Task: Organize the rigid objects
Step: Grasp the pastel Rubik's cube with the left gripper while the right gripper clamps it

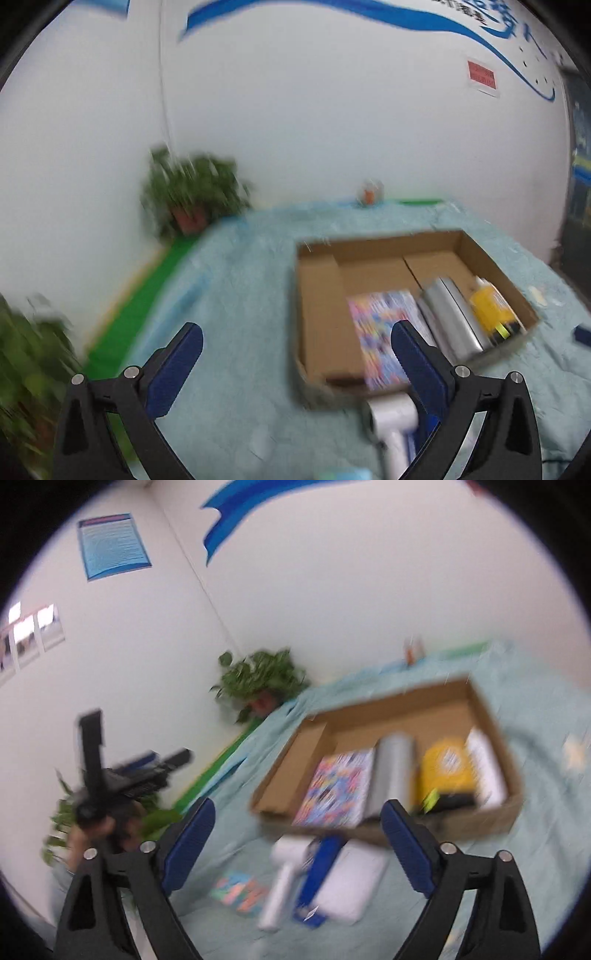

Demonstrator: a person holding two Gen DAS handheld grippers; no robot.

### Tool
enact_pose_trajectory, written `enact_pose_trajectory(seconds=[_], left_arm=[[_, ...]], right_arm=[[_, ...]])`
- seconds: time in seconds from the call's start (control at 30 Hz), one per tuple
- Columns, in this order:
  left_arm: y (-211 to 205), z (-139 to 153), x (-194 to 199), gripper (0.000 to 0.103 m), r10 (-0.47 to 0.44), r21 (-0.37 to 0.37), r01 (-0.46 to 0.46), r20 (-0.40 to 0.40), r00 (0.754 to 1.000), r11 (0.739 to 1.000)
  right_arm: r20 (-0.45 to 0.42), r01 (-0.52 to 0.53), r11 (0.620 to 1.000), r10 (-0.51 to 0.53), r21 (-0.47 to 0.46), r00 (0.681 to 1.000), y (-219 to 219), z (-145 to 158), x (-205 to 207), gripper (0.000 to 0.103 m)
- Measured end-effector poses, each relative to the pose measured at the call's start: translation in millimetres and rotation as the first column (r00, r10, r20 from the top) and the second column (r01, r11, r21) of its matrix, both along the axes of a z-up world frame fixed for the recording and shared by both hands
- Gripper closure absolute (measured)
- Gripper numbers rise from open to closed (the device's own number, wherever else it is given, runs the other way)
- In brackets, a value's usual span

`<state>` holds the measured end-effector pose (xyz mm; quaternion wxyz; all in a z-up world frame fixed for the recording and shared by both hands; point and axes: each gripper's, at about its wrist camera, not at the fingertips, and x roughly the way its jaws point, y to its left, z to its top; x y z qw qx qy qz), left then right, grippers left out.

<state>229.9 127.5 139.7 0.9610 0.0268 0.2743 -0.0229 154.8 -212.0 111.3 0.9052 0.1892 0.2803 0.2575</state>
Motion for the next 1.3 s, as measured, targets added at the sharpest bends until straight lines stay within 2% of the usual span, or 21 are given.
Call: enact_pose_trajectory(seconds=[0.03,0.07,0.1,0.17,0.27,0.33,0.43,0.47,0.5,0.53,0.57,0.6,0.63,0.67,0.7,0.77,0.9,1.0,1.2,1.3], left_arm=[[4.3,-24.0,-3.4,0.0,-0.046,-0.079,0.041,-0.056,0.997,0.996],[4.5,-42.1,-8.4,0.0,-0.064,-0.125,0.054,-0.08,0.995,0.991],[5.8,-65.5,-11.8,0.0,-0.087,-0.185,0.063,-0.126,0.988,0.981],[5.0,-101.2,-17.1,0.0,-0.119,-0.251,0.065,-0.206,0.971,0.966],[-9.1,-146.2,-23.3,0.002,-0.106,-0.222,0.043,-0.279,0.955,0.974],[-6.8,-157.8,-29.2,0.002,-0.118,-0.221,0.05,-0.308,0.944,0.974],[7.5,-163.4,-36.7,0.002,-0.12,-0.263,0.029,-0.337,0.934,0.964],[8.7,-166.2,-26.5,0.002,-0.126,-0.283,0.024,-0.346,0.93,0.959],[14.9,-168.3,-28.9,0.005,-0.141,-0.312,0.023,-0.361,0.922,0.95],[17.8,-172.9,-24.5,0.012,-0.156,-0.332,0.026,-0.37,0.916,0.943],[20.6,-173.6,-21.1,0.016,-0.17,-0.35,0.027,-0.383,0.908,0.936],[19.9,-175.0,-19.6,0.027,-0.181,-0.364,0.026,-0.4,0.898,0.931],[22.0,-178.8,-21.6,0.034,-0.198,-0.387,0.023,-0.42,0.886,0.922],[22.8,-180.8,-21.6,0.037,-0.21,-0.405,0.019,-0.431,0.878,0.914],[22.5,-181.7,-20.0,0.038,-0.214,-0.415,0.014,-0.439,0.873,0.91],[21.1,-182.2,-27.0,0.038,-0.206,-0.419,0.003,-0.441,0.873,0.908],[17.4,-185.3,-44.2,0.04,-0.219,-0.47,-0.023,-0.452,0.865,0.882],[9.3,-185.4,-54.2,0.04,-0.185,-0.456,-0.051,-0.457,0.87,0.888],[3.6,-185.5,-72.1,0.04,-0.233,-0.494,-0.037,-0.473,0.85,0.869],[18.4,-182.5,-73.5,0.039,-0.24,-0.545,-0.064,-0.468,0.851,0.836]], right_arm=[[-0.068,-0.027,1.0,0.027,-0.002,0.997,6.9,-15.3,2.3,0.01],[-0.115,-0.035,0.999,0.031,-0.038,0.993,15.5,-30.0,3.6,0.01],[-0.167,-0.031,0.993,0.011,-0.113,0.986,25.3,-49.9,4.1,0.01],[-0.233,-0.035,0.981,-0.011,-0.19,0.972,35.9,-77.2,5.6,0.01],[-0.295,-0.063,0.978,0.002,-0.197,0.956,52.4,-104.6,-0.4,0.01],[-0.293,-0.097,0.973,0.032,-0.211,0.956,65.7,-112.3,-4.8,0.01],[-0.275,-0.202,0.954,0.137,-0.222,0.952,95.1,-116.6,-8.6,0.01],[-0.261,-0.229,0.948,0.169,-0.22,0.95,103.4,-114.2,-8.8,0.01],[-0.244,-0.256,0.942,0.201,-0.218,0.949,112.5,-114.7,-10.6,0.01],[-0.225,-0.285,0.934,0.237,-0.214,0.945,121.1,-112.8,-10.3,0.012],[-0.209,-0.306,0.928,0.263,-0.212,0.942,127.3,-111.4,-8.7,0.016],[-0.193,-0.327,0.922,0.289,-0.21,0.938,134.6,-111.2,-5.9,0.02],[-0.182,-0.342,0.915,0.306,-0.213,0.934,142.0,-111.9,-6.8,0.028],[-0.176,-0.353,0.909,0.319,-0.221,0.931,146.9,-112.8,-6.7,0.038],[-0.177,-0.368,0.897,0.332,-0.245,0.927,153.9,-116.2,-2.1,0.043],[-0.193,-0.393,0.883,0.352,-0.257,0.916,164.6,-120.3,-2.5,0.057],[-0.213,-0.462,0.865,0.422,-0.195,0.881,170.9,-124.9,-4.3,0.066],[-0.22,-0.485,0.857,0.446,-0.175,0.868,167.9,-125.7,-8.4,0.066],[-0.262,-0.504,0.848,0.456,-0.162,0.851,155.5,-120.9,-23.0,0.067],[-0.261,-0.506,0.845,0.456,-0.173,0.851,160.5,-123.4,-18.6,0.066]])
